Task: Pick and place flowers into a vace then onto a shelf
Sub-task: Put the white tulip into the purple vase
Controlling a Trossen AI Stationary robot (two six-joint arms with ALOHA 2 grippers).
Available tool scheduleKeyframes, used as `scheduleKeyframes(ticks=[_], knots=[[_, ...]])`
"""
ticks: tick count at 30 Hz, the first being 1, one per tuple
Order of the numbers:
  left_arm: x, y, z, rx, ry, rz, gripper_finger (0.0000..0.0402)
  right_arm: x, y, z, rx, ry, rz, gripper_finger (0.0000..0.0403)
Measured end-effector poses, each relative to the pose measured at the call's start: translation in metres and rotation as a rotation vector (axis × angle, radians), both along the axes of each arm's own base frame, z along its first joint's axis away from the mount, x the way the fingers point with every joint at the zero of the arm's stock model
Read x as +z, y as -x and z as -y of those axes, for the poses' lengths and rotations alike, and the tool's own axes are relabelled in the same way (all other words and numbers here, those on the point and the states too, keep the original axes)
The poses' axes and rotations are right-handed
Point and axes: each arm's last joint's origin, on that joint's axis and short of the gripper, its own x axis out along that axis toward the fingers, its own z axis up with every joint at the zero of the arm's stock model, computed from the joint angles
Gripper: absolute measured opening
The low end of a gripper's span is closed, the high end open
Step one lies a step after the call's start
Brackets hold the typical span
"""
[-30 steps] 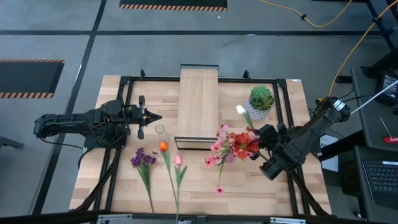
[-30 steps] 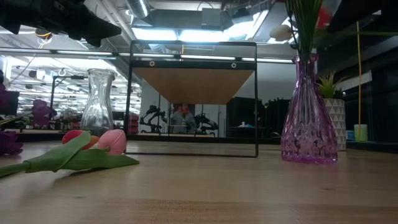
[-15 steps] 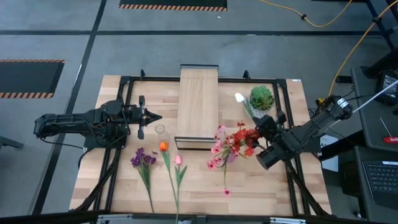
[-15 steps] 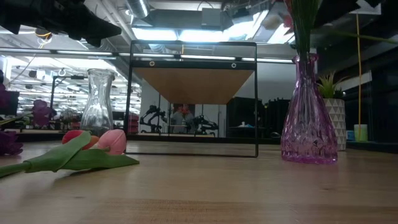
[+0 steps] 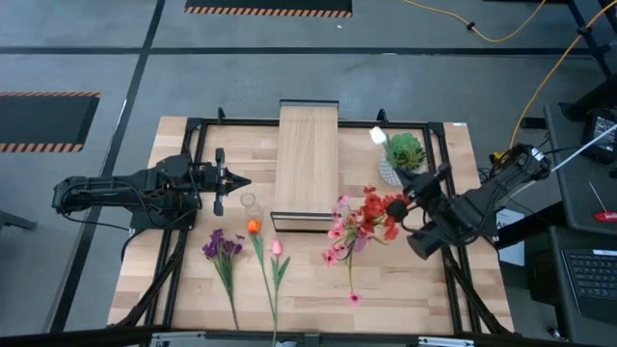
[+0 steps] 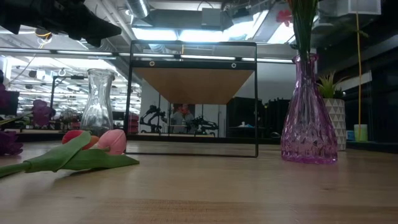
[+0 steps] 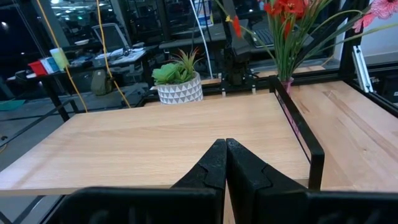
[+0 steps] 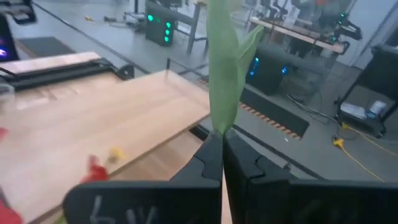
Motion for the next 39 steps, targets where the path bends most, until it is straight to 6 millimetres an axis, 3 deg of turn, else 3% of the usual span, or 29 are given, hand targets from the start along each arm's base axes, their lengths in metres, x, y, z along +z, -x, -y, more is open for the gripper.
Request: scheduleKeyframes(ticks=[12, 27, 39], knots=[[0.0, 0.0, 0.0, 0.0, 0.0, 0.0, 0.0004, 0.016, 0.034, -0.017, 0.208, 0.134, 0.184, 0.0], [0.0, 0.0, 0.0, 0.0, 0.0, 0.0, 0.0004, -0.046, 0.047, -0.033, 0.318, 0.073, 0.257, 0.0], [0.0, 0.0, 0.0, 0.0, 0.0, 0.0, 0.0004, -0.033, 0.044, -0.037, 0.317, 0.068, 0.262, 0.0]])
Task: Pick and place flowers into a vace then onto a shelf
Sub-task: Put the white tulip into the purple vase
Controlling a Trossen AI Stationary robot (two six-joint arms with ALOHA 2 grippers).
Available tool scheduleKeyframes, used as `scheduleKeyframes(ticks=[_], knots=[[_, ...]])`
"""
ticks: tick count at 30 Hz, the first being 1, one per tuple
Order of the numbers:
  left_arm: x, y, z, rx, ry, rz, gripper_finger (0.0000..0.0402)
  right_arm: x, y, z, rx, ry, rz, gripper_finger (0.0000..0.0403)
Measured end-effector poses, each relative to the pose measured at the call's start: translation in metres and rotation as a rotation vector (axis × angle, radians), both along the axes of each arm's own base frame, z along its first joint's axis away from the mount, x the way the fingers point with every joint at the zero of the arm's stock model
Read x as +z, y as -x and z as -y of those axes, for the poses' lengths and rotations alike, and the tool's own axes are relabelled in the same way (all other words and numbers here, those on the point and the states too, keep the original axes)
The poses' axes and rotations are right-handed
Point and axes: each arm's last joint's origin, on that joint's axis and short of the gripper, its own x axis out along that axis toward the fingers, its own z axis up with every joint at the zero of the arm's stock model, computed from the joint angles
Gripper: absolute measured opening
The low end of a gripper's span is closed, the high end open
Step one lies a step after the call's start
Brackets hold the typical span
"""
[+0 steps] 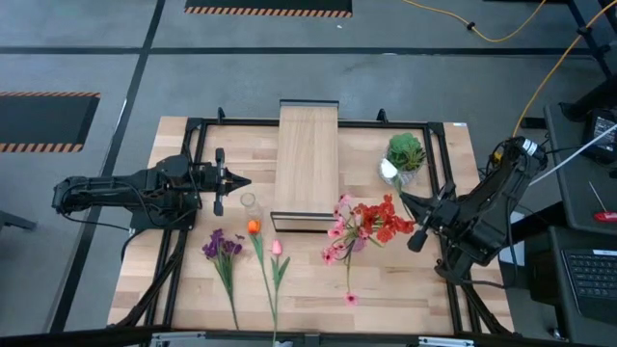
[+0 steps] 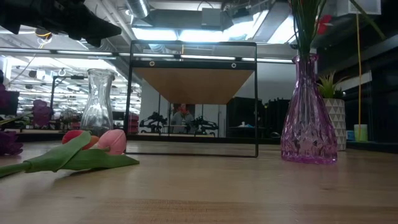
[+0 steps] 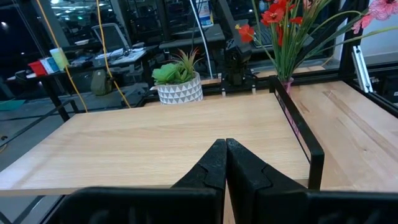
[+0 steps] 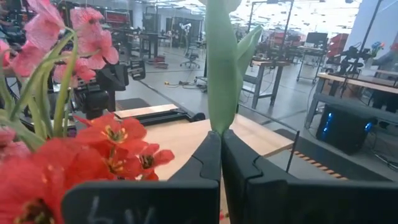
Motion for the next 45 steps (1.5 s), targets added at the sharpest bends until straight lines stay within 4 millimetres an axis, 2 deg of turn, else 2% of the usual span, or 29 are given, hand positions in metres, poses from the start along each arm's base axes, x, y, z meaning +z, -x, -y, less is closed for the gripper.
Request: scheduleKeyframes(ticks=[7, 11, 17, 22, 26, 29, 32, 40, 45], knots=[[0.0, 0.0, 0.0, 0.0, 0.0, 0.0, 0.0004, 0.031, 0.0, -0.006, 0.025, 0.019, -0.056, 0.0], [0.0, 0.0, 0.0, 0.0, 0.0, 0.001, 0.0004, 0.052, -0.003, -0.004, 0.042, -0.01, -0.189, 0.0], [0.0, 0.0, 0.0, 0.0, 0.0, 0.0, 0.0004, 0.082, 0.001, 0.011, 0.105, -0.055, -0.34, 0.0], [0.0, 0.0, 0.0, 0.0, 0.0, 0.0, 0.0004, 0.101, 0.013, 0.024, 0.268, -0.11, -0.371, 0.0], [0.0, 0.0, 0.0, 0.0, 0.0, 0.0, 0.0004, 0.113, 0.026, 0.039, 0.394, -0.081, -0.339, 0.0], [0.0, 0.0, 0.0, 0.0, 0.0, 0.0, 0.0004, 0.112, 0.036, 0.051, 0.428, -0.071, -0.286, 0.0], [0.0, 0.0, 0.0, 0.0, 0.0, 0.0, 0.0004, 0.1, 0.041, 0.058, 0.454, -0.04, -0.237, 0.0], [0.0, 0.0, 0.0, 0.0, 0.0, 0.0, 0.0004, 0.062, 0.035, 0.05, 0.532, 0.249, -0.063, 0.0], [0.0, 0.0, 0.0, 0.0, 0.0, 0.0, 0.0004, 0.036, 0.036, 0.051, 0.489, 0.259, 0.115, 0.0]])
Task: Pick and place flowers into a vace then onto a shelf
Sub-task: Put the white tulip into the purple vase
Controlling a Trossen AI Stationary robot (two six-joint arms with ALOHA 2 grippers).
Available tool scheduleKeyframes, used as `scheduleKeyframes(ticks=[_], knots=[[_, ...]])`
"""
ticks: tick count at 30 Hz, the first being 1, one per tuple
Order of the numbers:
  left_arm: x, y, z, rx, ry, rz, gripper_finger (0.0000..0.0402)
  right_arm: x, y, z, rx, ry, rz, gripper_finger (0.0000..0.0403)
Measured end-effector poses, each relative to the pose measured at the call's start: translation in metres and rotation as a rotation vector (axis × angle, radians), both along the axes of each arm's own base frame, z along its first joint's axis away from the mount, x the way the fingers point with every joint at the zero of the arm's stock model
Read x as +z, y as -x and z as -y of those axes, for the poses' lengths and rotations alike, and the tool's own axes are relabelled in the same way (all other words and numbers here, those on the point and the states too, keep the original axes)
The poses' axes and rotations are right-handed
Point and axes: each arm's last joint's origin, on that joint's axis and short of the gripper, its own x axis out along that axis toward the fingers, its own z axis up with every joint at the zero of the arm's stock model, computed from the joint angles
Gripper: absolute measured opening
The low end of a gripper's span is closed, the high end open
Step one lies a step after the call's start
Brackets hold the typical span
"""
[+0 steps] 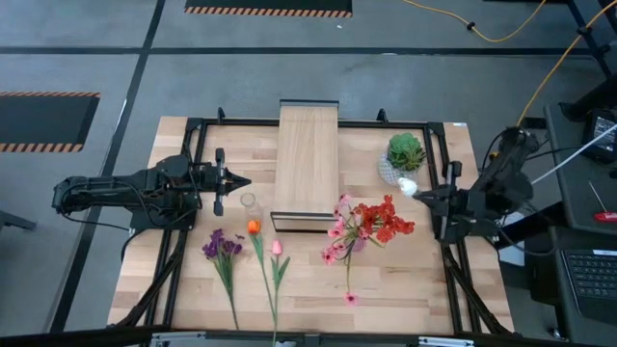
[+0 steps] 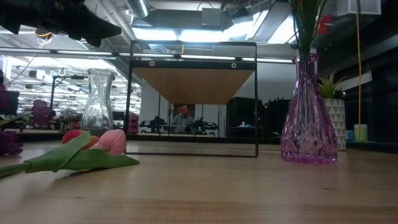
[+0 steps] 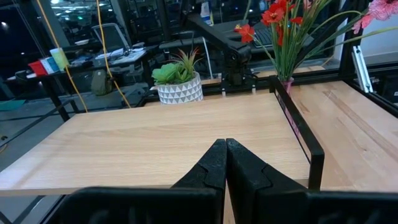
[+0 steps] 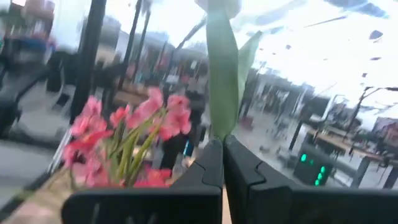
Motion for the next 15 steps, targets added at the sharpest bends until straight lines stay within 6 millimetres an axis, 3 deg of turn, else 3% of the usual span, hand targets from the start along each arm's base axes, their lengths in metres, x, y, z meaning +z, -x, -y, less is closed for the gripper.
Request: scheduleKeyframes(ticks=[8, 15], knots=[[0.0, 0.0, 0.0, 0.0, 0.0, 0.0, 0.0004, -0.043, -0.004, -0.007, 0.053, -0.037, 0.143, 0.0], [0.0, 0.0, 0.0, 0.0, 0.0, 0.0, 0.0004, -0.06, -0.008, -0.018, 0.186, -0.012, 0.249, 0.0]])
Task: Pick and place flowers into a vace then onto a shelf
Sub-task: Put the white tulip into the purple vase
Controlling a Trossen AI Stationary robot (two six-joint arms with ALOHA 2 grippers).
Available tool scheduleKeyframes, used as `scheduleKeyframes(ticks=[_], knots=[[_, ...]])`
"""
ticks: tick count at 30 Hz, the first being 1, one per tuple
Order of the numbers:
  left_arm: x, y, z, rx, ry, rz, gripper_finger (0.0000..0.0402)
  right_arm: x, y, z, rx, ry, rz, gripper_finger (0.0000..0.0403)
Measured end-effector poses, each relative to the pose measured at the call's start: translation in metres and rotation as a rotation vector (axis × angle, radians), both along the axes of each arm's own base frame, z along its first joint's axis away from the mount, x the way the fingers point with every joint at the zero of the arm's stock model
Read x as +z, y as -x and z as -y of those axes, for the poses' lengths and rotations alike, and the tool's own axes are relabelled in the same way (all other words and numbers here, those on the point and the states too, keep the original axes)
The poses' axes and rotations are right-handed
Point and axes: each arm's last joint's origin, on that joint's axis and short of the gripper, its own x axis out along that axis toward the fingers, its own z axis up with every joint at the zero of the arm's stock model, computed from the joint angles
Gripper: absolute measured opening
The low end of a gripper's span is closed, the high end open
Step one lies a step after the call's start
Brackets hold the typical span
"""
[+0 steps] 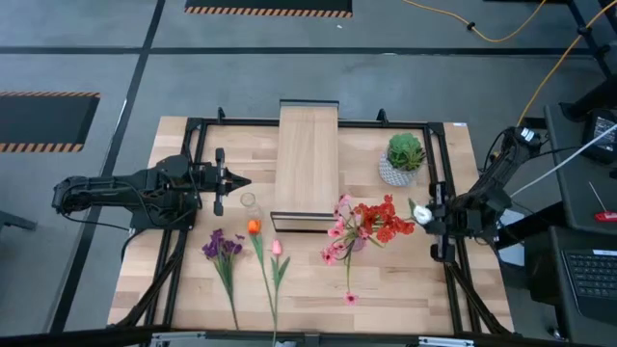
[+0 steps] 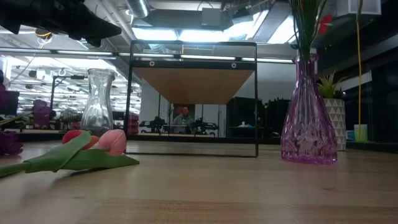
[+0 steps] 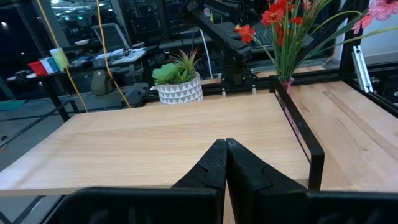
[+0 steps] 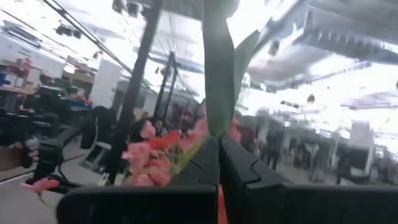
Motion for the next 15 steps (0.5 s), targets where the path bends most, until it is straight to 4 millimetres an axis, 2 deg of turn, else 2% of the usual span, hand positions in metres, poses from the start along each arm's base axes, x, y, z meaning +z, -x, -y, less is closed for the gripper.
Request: scheduleKeyframes(ticks=[8, 15], knots=[[0.0, 0.0, 0.0, 0.0, 0.0, 0.001, 0.0004, -0.021, -0.014, -0.008, 0.016, 0.021, 0.033, 0.0], [0.0, 0.0, 0.0, 0.002, 0.0, 0.0, 0.0004, -0.03, -0.031, -0.01, -0.023, -0.01, 0.05, 0.0]])
